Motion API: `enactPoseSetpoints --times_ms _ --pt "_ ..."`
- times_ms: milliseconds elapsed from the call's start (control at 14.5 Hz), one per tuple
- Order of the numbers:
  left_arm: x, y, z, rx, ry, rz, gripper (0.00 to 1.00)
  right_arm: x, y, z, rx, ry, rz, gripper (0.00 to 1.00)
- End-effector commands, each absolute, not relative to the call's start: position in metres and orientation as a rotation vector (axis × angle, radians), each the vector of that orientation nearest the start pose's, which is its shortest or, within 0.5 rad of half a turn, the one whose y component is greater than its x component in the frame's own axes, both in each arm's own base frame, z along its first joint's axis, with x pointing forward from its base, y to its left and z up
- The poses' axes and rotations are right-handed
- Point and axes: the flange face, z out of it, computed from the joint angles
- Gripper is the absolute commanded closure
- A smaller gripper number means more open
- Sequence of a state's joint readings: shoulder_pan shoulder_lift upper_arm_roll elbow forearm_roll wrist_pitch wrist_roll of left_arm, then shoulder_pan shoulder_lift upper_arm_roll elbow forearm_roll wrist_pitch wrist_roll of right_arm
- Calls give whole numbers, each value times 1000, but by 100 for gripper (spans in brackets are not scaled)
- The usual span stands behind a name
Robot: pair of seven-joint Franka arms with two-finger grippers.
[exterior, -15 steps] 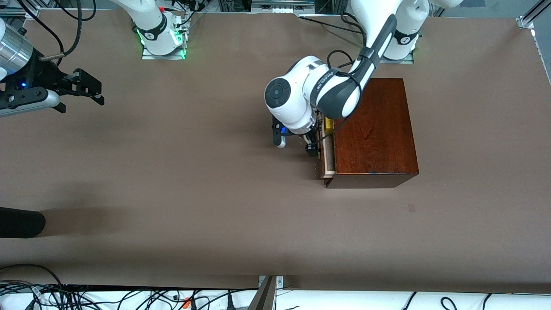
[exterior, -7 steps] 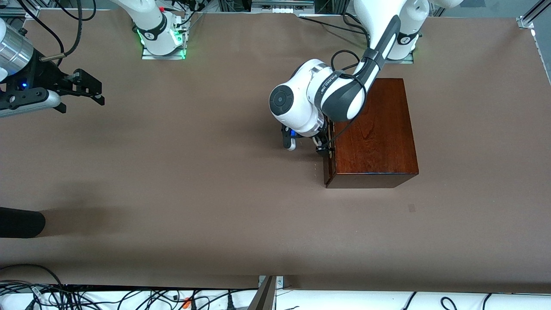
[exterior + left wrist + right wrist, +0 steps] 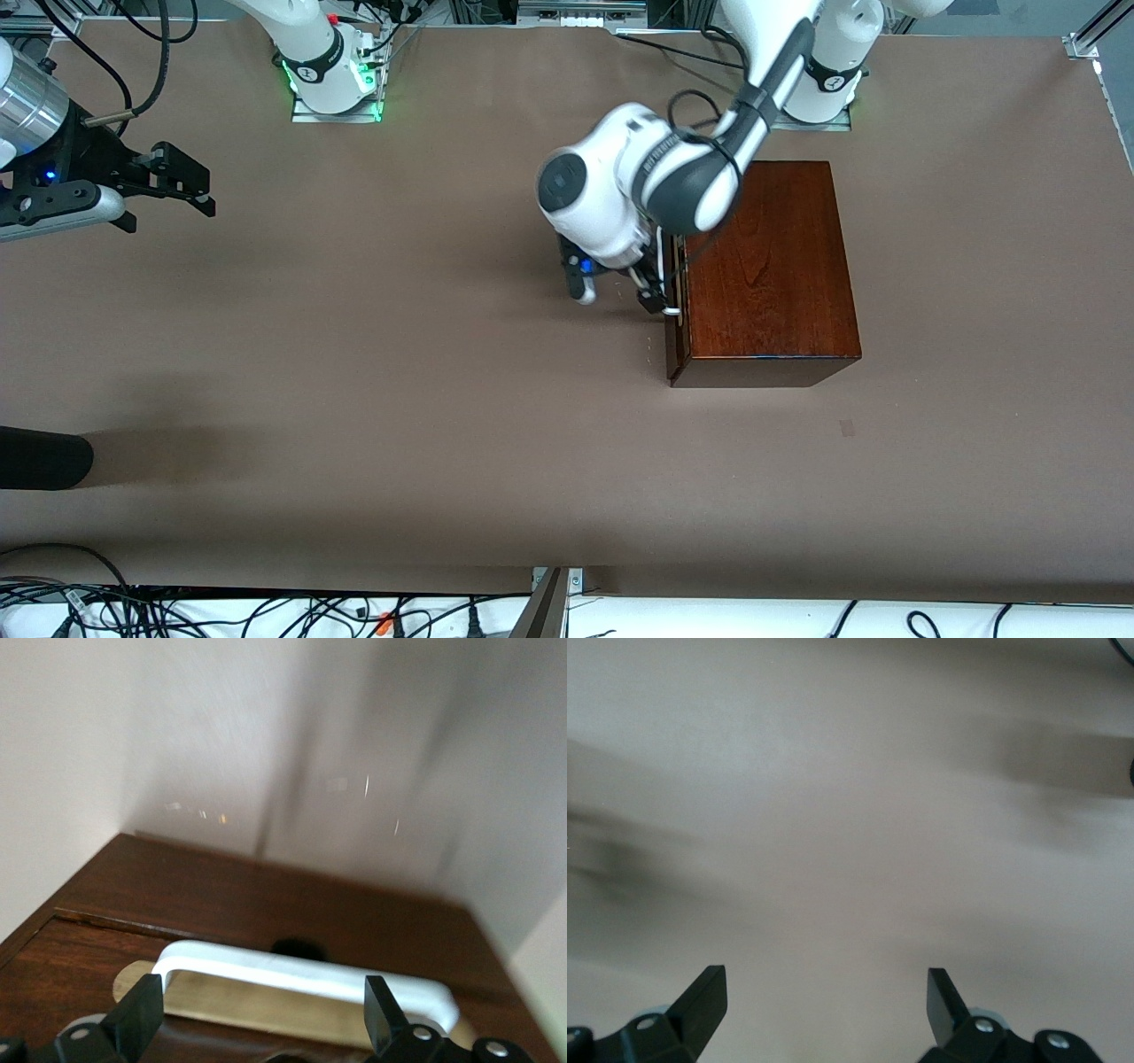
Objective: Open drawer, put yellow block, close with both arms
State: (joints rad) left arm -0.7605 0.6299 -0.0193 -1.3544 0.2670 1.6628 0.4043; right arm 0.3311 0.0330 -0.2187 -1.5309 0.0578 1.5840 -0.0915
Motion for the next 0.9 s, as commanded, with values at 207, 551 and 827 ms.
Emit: enactPoseSetpoints --times_ms 207,551,827 --pt "486 -513 433 -2741 1076 73 0 561 72 629 -3058 -300 -28 0" --pt "511 -424 536 -2880 655 41 0 561 71 629 -3059 -297 -26 0" --pt "560 -293 607 -3048 335 -5 0 561 71 628 -3059 -295 -24 0"
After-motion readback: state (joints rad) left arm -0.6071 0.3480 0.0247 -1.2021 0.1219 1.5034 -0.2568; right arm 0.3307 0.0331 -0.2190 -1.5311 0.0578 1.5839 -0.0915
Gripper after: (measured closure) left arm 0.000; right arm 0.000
